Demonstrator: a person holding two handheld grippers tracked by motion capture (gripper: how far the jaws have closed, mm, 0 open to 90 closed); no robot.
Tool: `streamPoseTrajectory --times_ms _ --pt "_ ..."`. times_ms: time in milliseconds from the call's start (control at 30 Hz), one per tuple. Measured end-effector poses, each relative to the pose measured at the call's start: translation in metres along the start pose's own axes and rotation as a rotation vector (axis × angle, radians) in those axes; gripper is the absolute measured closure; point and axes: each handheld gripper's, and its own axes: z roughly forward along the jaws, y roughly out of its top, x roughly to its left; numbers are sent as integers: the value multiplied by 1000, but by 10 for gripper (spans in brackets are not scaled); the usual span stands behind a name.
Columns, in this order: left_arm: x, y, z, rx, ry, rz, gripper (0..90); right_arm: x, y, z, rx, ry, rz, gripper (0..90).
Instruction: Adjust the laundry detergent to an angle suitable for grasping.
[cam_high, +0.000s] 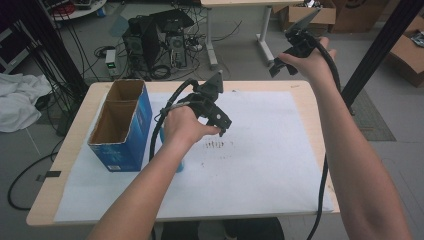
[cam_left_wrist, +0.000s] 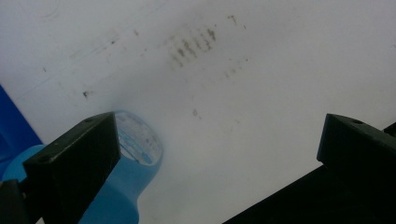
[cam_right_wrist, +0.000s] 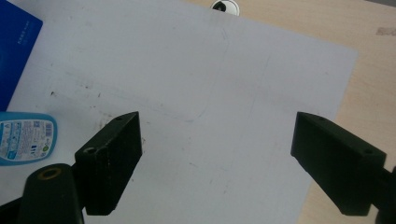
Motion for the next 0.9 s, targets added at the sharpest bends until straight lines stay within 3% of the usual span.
streamPoseTrajectory --times_ms 900 --pt "-7 -4 -9 -19 4 -9 1 -9 -9 0 -16 24 14 162"
